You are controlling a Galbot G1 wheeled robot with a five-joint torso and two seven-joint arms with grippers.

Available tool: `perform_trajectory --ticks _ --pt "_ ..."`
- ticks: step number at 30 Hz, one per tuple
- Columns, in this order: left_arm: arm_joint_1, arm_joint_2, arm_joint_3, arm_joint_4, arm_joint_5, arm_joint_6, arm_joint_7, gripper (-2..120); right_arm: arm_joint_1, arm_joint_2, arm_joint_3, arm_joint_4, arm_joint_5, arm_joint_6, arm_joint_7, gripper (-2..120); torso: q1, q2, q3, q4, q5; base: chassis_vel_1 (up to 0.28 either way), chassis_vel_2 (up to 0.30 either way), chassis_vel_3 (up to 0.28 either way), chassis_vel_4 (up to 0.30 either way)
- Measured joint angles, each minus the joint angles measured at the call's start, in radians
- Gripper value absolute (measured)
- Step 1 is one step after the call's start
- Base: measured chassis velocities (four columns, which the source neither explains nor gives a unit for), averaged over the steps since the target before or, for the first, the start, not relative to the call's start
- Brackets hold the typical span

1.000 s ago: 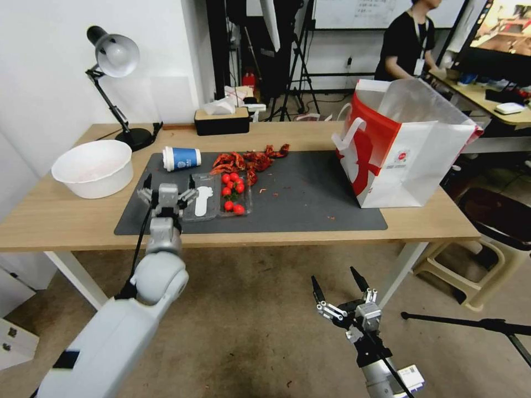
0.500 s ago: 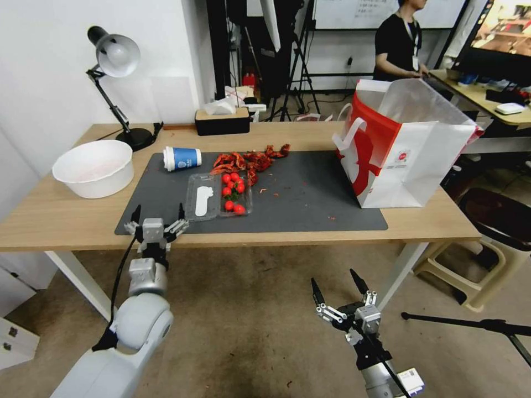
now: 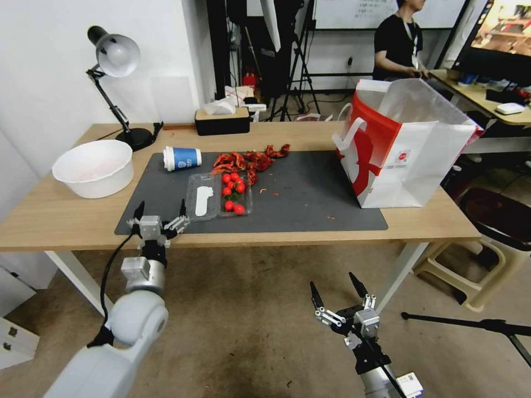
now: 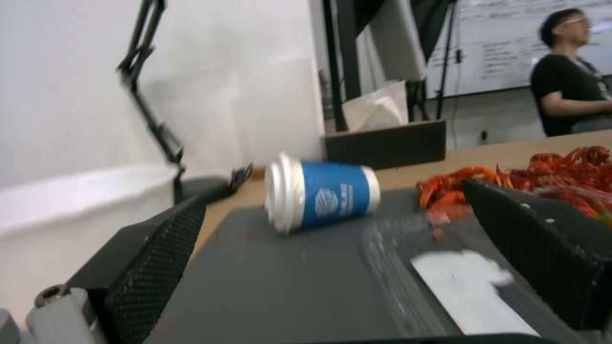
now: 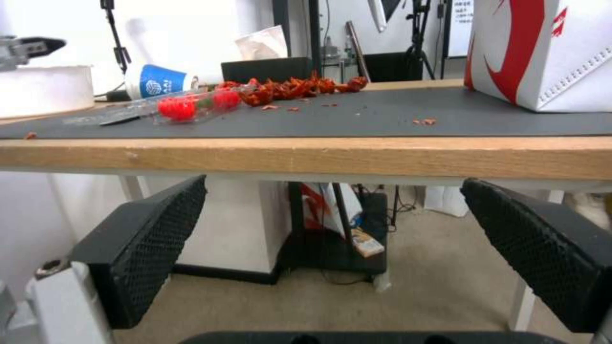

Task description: Pick up the trash from the table and place it into the takeout bag.

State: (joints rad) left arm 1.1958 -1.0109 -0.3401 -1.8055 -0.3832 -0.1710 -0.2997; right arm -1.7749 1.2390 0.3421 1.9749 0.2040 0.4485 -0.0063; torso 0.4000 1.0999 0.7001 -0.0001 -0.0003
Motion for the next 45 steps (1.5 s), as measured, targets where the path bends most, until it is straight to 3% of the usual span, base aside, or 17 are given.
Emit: perform_trajectory --ticks 2,3,6,9,16,20,21,22,23,26,27,30,31,34,35,39,45 --pt "-0.082 0.074 0.003 0.048 -0.059 0.005 0.11 100 0.006 -0.004 -0.006 0.001 -0.001 -0.003 0.0 100 0.0 0.0 0.0 0.0 0.0004 0.0 0.0 0.0 0.0" --pt "-0.082 0.074 0.003 0.048 -0.059 0.005 0.11 100 0.006 -0.004 -0.006 0.001 -0.001 -0.003 0.0 100 0.0 0.0 0.0 0.0 0.0004 0.0 0.0 0.0 0.0" --pt "-0.15 0.125 0.019 0.084 -0.099 0.019 0.198 100 0.012 -0.006 -0.009 0.001 -0.001 -0.006 0.0 100 0.0 0.0 0.0 0.0003 0.0002 0.0 0.0 0.0 0.0" --pt "-0.289 0.197 0.066 0.182 -0.151 0.052 0.344 100 0.012 -0.003 -0.008 -0.001 -0.002 -0.007 0.0 100 0.0 0.0 0.0 0.0 0.0003 0.0 0.0 0.0 0.0" --pt "-0.449 0.222 0.121 0.325 -0.19 0.063 0.471 100 0.009 0.0 -0.007 -0.001 -0.004 -0.008 0.001 100 0.0 0.0 0.0 0.0002 0.0001 0.0 0.0 0.0 0.0" --pt "-0.514 0.222 0.152 0.378 -0.204 0.087 0.494 100 0.008 0.0 -0.003 -0.001 -0.006 -0.008 0.001 100 0.0 0.0 0.0 0.0 0.0004 0.0 0.0 0.0 0.0" --pt "-0.559 0.219 0.181 0.422 -0.207 0.095 0.519 100 0.008 0.0 -0.001 -0.001 -0.005 -0.009 0.002 100 0.0 0.0 0.0 0.0 0.0001 0.0 0.0 0.0 0.0" --pt "-0.62 0.214 0.215 0.484 -0.207 0.099 0.593 100 0.008 0.0 0.0 -0.002 -0.006 -0.009 0.002 100 0.0 0.0 0.0 -0.0001 0.0 0.0 0.0 0.0 0.0" --pt "-0.62 0.214 0.215 0.484 -0.207 0.099 0.593 100 0.008 0.0 0.0 -0.002 -0.006 -0.009 0.002 100 0.0 0.0 0.0 -0.0001 0.0 0.0 0.0 0.0 0.0" --pt "-0.787 0.209 0.307 0.647 -0.188 0.101 0.85 100 0.011 0.001 0.002 -0.003 -0.006 -0.013 0.004 100 0.0 0.0 0.0 0.0002 0.0002 0.0 0.0 0.0 0.0" --pt "-0.787 0.209 0.307 0.647 -0.188 0.101 0.85 100 0.011 0.001 0.002 -0.003 -0.006 -0.013 0.004 100 0.0 0.0 0.0 0.0002 0.0002 0.0 0.0 0.0 0.0" --pt "-0.962 0.181 0.379 0.827 -0.162 0.071 0.988 100 0.011 0.003 0.002 -0.007 -0.005 -0.014 0.004 100 0.0 0.0 0.0 -0.0001 0.0007 0.0 0.0 0.0 0.0" --pt "-0.962 0.181 0.379 0.827 -0.162 0.071 0.988 100 0.011 0.003 0.002 -0.007 -0.005 -0.014 0.004 100 0.0 0.0 0.0 -0.0001 0.0007 0.0 0.0 0.0 0.0" --pt "-1.098 0.132 0.407 1.005 -0.119 0.043 1.158 100 0.013 0.002 0.003 -0.008 -0.004 -0.014 0.005 100 0.0 0.0 0.0 0.0002 0.0003 0.0 0.0 0.0 0.0" --pt "-1.098 0.132 0.407 1.005 -0.119 0.043 1.158 100 0.013 0.002 0.003 -0.008 -0.004 -0.014 0.005 100 0.0 0.0 0.0 0.0002 0.0003 0.0 0.0 0.0 0.0" --pt "-1.233 0.07 0.435 1.218 -0.023 0.013 1.29 100 0.015 -0.002 0.004 -0.008 -0.001 -0.014 0.006 100 0.0 0.0 0.0 -0.0002 0.0005 0.0 0.0 0.0 0.0" --pt "-1.285 0.042 0.467 1.297 0.057 0.028 1.321 100 0.015 -0.008 0.004 -0.008 0.002 -0.014 0.006 100 0.0 0.0 0.0 0.0003 0.0003 0.0 0.0 0.0 0.0"
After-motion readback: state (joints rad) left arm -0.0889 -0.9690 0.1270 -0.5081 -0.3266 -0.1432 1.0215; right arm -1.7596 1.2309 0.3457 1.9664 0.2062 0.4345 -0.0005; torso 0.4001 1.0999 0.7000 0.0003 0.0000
